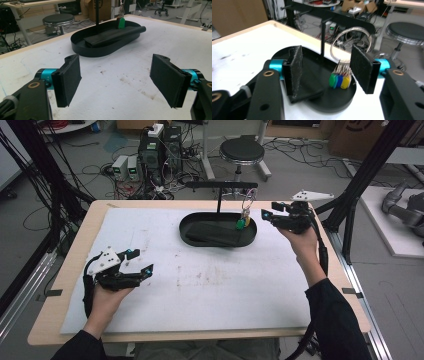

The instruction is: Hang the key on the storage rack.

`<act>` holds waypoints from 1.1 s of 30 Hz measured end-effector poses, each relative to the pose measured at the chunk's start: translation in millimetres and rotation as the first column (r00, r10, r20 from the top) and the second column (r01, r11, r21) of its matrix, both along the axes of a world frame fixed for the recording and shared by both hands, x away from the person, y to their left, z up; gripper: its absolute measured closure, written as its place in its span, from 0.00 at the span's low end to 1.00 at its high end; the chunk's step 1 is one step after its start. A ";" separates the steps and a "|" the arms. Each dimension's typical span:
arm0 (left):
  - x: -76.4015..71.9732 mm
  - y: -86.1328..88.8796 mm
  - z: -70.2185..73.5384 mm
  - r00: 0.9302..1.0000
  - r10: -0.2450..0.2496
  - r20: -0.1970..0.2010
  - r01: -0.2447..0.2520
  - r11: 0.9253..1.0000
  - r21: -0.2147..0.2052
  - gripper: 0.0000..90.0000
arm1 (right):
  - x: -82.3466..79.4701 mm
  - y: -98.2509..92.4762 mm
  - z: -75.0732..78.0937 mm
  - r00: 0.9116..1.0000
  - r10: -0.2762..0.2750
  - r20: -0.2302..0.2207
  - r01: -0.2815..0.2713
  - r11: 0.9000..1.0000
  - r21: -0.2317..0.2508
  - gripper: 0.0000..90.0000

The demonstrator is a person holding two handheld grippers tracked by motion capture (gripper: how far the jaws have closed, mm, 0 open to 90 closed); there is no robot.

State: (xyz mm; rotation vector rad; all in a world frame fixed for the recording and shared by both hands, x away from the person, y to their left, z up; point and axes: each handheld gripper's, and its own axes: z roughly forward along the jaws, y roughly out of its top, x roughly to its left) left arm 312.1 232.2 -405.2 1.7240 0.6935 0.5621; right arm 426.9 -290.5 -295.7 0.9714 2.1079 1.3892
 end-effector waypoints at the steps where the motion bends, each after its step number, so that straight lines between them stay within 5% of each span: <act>1: 0.4 -0.9 0.0 1.000 0.000 0.001 0.000 1.000 0.002 0.27 | -5.5 -2.6 -1.2 1.000 -0.001 0.007 0.001 1.000 0.012 0.45; 3: 1.4 -2.9 0.7 1.000 -0.001 0.000 0.001 1.000 -0.002 0.27 | -18.8 -7.8 -5.4 0.999 -0.004 0.046 0.002 1.000 0.031 0.45; 15: 4.9 -14.2 4.8 1.000 -0.014 0.012 0.014 1.000 0.002 0.27 | -75.5 -32.6 -39.6 0.998 -0.003 0.069 -0.004 0.995 0.104 0.41; 27: 0.7 -19.5 7.8 0.999 -0.025 0.026 0.025 1.000 0.013 0.28 | -95.2 -51.7 -86.4 0.992 -0.117 0.056 0.109 0.985 0.132 0.35; 33: -2.9 -18.2 10.1 0.999 -0.023 0.037 0.022 1.000 0.015 0.27 | -96.8 -54.7 -95.7 0.987 -0.154 0.041 0.148 0.982 0.118 0.34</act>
